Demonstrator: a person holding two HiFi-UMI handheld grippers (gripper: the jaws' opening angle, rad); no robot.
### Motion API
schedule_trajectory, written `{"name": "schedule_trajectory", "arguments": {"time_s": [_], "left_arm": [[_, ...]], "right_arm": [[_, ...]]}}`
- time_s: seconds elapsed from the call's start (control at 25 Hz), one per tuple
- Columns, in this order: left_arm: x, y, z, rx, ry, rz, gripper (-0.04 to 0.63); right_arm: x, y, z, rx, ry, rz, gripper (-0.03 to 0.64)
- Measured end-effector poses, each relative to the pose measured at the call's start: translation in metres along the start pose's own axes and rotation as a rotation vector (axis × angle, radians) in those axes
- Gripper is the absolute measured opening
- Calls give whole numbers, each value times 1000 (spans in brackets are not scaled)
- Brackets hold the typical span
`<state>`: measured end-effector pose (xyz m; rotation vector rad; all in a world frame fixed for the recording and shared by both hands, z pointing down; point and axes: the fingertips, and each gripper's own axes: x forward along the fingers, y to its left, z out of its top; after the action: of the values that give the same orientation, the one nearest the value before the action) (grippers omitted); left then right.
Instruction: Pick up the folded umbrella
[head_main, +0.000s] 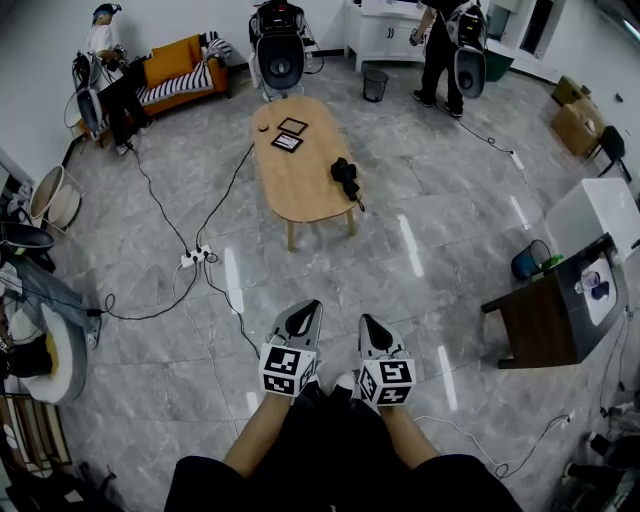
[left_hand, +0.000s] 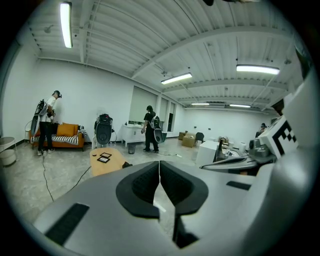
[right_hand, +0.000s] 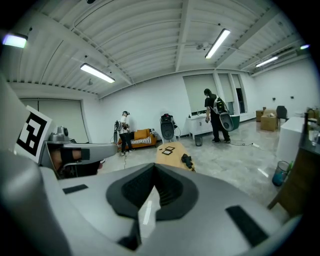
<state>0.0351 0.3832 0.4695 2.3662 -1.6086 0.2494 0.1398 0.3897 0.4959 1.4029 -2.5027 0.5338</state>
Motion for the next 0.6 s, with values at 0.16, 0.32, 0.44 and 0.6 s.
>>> {"name": "schedule_trajectory", "arguments": {"time_s": [0.16, 0.32, 0.44, 0.6], "left_arm": [[2, -9, 1, 2, 4, 15, 17], [4, -18, 1, 4, 0, 26, 17], [5, -19, 0, 10, 4, 27, 17], [12, -20, 2, 14, 13, 17, 17]], "right_arm": [[-4, -7, 0, 9, 8, 26, 9], [-9, -16, -2, 7, 13, 31, 9], [-8, -17, -3, 13, 16, 35, 9], [-3, -20, -1, 26, 20, 37, 9]]}}
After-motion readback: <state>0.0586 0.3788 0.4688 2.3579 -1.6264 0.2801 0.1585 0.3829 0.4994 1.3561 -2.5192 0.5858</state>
